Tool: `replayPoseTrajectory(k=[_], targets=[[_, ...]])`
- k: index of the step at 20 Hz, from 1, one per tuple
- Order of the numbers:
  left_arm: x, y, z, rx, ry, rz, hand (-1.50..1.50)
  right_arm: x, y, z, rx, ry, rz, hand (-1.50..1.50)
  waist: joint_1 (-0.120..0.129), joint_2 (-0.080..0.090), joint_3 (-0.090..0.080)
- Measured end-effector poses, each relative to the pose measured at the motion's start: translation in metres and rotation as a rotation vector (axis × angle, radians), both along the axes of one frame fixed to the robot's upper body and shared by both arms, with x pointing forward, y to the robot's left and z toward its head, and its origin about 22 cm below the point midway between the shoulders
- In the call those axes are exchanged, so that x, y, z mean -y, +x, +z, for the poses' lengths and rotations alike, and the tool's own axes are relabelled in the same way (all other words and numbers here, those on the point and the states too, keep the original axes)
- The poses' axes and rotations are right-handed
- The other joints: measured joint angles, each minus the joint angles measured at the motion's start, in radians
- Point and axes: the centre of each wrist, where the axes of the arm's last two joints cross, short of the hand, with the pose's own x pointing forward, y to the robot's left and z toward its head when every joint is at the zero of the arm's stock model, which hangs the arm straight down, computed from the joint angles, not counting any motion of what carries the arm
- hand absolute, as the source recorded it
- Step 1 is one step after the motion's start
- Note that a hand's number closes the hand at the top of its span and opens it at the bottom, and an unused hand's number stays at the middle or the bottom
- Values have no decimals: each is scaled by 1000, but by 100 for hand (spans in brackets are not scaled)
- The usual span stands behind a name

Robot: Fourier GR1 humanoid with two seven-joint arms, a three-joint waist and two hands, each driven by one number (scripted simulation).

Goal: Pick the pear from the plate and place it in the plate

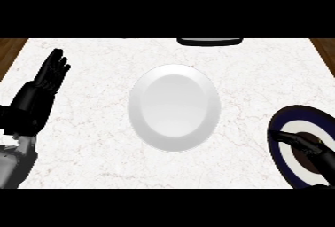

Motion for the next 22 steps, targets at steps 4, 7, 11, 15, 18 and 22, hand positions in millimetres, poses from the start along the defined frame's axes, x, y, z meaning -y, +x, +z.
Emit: replayPoseTrajectory(k=[4, 7, 11, 15, 18, 22], targets=[[1, 3, -1, 4, 0, -10, 0, 24, 16, 45, 54, -97, -2, -150, 7, 1, -1], [2, 4, -1, 3, 2, -14, 0, 35, 26, 82, 38, -274, 20, -150, 12, 1, -2], [4, 5, 1, 11, 3, -32, 0, 48, 37, 126, -46, -544, 53, -150, 28, 3, -3], [0, 7, 1, 11, 4, -31, 0, 49, 43, 153, -175, -771, 125, -150, 37, 6, -3], [3, 10, 3, 19, 2, -35, 0, 44, 45, 159, -285, -893, 192, -150, 40, 7, -3], [4, 8, 2, 19, -4, -43, 0, 37, 51, 151, -386, -997, 250, -150, 43, 7, -2]])
